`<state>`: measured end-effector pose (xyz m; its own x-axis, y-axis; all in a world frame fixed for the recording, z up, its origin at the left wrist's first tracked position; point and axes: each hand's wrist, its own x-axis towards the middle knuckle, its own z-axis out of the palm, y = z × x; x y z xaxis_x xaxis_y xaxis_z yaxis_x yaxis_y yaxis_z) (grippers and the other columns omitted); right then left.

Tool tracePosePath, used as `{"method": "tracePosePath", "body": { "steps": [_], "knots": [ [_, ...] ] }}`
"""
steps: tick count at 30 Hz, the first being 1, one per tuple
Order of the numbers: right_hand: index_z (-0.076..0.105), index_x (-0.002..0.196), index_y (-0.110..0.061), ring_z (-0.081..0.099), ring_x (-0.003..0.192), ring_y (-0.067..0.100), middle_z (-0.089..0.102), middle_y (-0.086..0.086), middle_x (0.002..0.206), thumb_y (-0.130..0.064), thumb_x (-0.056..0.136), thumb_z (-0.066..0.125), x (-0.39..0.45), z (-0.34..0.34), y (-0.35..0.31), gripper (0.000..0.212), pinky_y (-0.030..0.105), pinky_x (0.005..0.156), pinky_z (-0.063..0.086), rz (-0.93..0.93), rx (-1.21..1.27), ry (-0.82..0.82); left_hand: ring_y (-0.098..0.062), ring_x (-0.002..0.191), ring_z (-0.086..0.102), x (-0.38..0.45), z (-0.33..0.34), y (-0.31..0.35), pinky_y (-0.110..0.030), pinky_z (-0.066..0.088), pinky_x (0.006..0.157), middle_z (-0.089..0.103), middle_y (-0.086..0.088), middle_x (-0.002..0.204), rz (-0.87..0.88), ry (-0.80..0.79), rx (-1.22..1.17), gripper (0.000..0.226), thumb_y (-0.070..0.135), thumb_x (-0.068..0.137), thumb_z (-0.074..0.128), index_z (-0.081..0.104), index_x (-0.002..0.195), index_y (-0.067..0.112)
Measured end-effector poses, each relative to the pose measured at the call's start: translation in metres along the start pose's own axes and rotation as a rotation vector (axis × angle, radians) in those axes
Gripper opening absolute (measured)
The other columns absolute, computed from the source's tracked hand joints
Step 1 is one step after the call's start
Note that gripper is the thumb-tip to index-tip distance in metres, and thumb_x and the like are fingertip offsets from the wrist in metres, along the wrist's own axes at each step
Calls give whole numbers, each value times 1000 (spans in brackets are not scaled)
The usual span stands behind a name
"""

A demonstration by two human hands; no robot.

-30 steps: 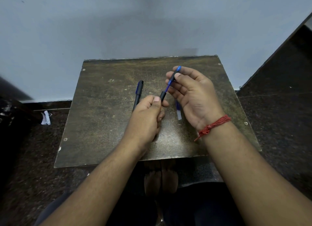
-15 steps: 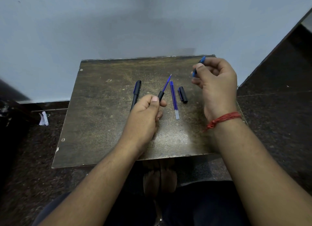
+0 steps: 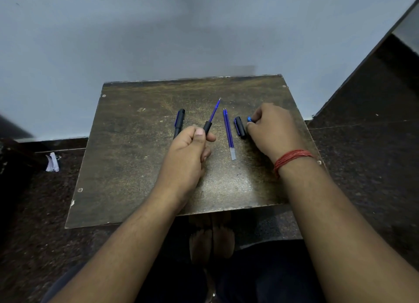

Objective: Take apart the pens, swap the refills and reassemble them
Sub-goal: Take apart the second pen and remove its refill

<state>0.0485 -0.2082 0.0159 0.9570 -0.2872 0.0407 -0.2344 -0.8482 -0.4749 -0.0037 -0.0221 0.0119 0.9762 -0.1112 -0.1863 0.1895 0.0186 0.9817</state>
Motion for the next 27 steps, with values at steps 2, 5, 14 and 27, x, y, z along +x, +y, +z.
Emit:
{"method": "tracePosePath", "body": {
  "steps": [2, 5, 14, 27],
  "knots": [
    [65, 98, -12, 60, 94, 24, 65, 8, 99, -22, 90, 64, 0, 0, 1, 13, 29, 74, 43, 12, 4, -16, -2, 41, 29, 0, -1, 0, -19, 25, 40, 43, 11, 55, 0, -4, 3, 34, 29, 111, 37, 63, 93, 19],
    [64, 99, -14, 56, 90, 21, 64, 5, 100, -26, 92, 63, -1, -5, 1, 14, 30, 74, 43, 6, -5, 0, -2, 42, 30, 1, -1, -1, -19, 26, 40, 44, 12, 56, 2, -8, 15, 33, 30, 111, 38, 64, 93, 20],
    [69, 83, -22, 59, 64, 0, 67, -7, 72, -39, 94, 59, -31, -3, -44, 22, 19, 60, 47, -71, 521, -6, -2, 40, 29, 3, -1, -3, -19, 25, 39, 44, 11, 55, 20, 1, -7, 34, 30, 110, 38, 64, 90, 21],
    [68, 82, -6, 54, 57, 10, 65, 4, 66, -26, 92, 69, -34, 8, -48, 22, 20, 51, 40, 14, 934, -253, -2, 40, 29, 4, -1, -5, -19, 24, 38, 45, 12, 55, 34, -7, -9, 33, 32, 108, 40, 63, 87, 23]
  ]
}}
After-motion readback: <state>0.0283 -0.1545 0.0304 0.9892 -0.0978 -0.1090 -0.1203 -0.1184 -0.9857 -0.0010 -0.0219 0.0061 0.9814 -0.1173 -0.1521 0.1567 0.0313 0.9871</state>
